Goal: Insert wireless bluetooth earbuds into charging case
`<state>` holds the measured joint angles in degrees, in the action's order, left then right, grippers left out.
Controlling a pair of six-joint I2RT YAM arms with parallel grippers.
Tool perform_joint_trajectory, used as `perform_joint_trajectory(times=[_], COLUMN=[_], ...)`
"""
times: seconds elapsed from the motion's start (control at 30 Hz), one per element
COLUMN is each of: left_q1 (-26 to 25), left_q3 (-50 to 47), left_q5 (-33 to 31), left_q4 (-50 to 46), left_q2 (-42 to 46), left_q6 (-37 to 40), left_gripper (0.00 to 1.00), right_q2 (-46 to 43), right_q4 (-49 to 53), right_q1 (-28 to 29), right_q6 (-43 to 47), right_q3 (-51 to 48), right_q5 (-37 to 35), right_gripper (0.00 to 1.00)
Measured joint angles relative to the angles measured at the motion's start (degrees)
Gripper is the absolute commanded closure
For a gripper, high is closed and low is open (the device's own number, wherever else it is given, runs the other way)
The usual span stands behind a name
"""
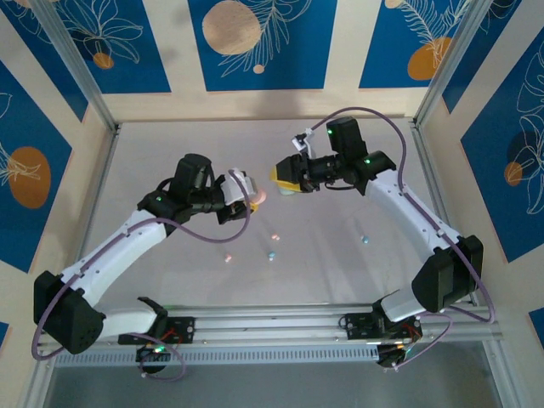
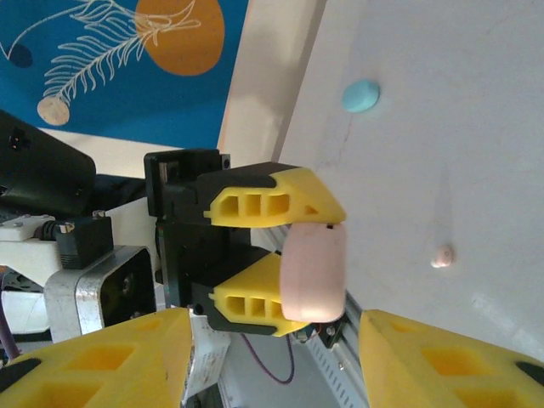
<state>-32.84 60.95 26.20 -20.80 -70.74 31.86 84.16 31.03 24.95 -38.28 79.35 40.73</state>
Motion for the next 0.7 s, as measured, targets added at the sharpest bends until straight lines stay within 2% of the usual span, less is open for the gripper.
perform_joint_trajectory(times=[0.33, 0.57, 0.7], left_q1=[-1.22, -1.57, -1.60], left_q3=[0.72, 0.72, 0.72], left_q5=[-1.46, -1.86, -2.34], left_q4=[-0.52, -1.07, -1.07], left_q2=[0.20, 0.20, 0.22], left_q6=[0.02, 0.02, 0.04], left_gripper=[0.67, 0.66, 0.66], right_q2=[6.01, 9.73, 10.82], right_q4=[8.22, 12.44, 14.34], right_q1=[4.39, 6.03, 6.75], right_q6=[3.21, 5.25, 6.32], right_q3=[5.99, 9.18, 10.58], right_q5=[-2.58, -3.52, -3.74], right_gripper=[0.46, 0.56, 0.57])
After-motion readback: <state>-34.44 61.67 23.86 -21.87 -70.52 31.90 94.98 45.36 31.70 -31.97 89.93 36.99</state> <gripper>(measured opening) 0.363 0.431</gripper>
